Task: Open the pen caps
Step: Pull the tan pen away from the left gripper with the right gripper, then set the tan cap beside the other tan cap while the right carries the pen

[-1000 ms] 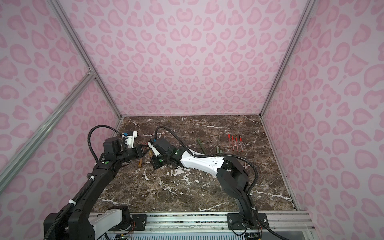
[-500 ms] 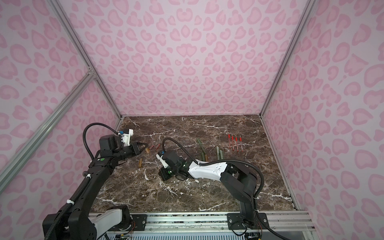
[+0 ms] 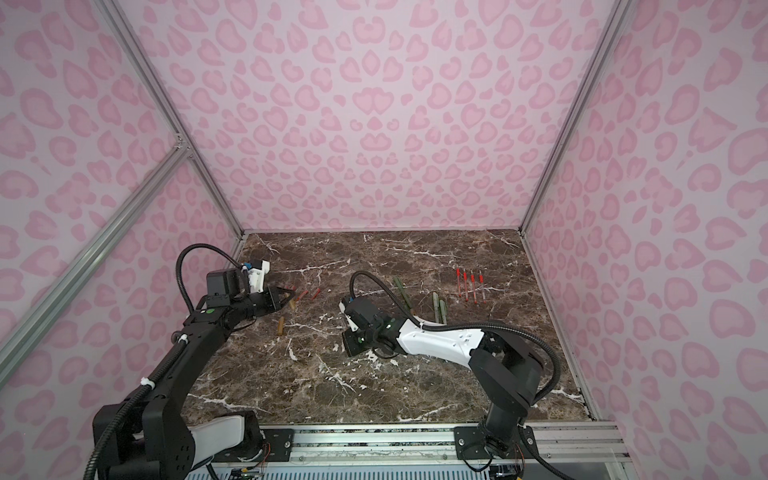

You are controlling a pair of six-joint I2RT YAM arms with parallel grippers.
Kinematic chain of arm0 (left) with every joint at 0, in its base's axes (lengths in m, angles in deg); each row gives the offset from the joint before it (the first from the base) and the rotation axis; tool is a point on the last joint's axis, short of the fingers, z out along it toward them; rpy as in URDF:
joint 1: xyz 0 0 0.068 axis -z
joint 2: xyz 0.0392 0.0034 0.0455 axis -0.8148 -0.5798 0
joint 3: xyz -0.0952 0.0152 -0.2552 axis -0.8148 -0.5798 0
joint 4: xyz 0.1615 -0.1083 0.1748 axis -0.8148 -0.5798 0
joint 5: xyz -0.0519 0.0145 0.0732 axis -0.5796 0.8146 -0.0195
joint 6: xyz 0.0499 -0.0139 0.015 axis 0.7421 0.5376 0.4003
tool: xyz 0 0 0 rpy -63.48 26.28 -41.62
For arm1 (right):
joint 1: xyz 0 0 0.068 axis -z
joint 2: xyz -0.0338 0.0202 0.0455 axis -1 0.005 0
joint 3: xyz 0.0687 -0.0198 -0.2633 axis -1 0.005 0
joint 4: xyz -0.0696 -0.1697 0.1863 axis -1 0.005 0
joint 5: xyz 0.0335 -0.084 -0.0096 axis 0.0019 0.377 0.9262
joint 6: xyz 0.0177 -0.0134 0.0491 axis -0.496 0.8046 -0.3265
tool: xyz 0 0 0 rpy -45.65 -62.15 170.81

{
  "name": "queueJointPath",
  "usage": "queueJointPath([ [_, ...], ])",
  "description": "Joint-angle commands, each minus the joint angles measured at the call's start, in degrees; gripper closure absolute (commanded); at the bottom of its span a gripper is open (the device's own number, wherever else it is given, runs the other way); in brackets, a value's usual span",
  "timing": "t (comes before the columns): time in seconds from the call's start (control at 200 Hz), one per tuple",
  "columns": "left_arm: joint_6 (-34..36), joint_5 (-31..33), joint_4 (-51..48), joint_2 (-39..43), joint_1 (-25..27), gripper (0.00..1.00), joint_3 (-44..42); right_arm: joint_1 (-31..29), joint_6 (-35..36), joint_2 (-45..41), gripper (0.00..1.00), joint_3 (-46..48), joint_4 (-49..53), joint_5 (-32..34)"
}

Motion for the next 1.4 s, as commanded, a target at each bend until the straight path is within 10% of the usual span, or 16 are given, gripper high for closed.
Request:
queueJointPath([
  [0.0, 6.03, 4.84, -4.87, -2.06, 1.02, 0.97, 0.48, 1.72, 0.41, -3.15, 1.0, 1.9, 3.33, 2.83],
  [0.755, 11.39, 21.47, -12.42, -24.04, 5.31, 0.96, 8.6, 25.41, 6.12, -24.11, 1.0, 12.68, 22.02, 5.99],
  [1.395, 9.75, 25.16, -13.03, -27.11, 6.25, 0.75, 9.63, 45.58, 15.19, -21.75, 1.0, 15.4, 26.55, 5.99],
])
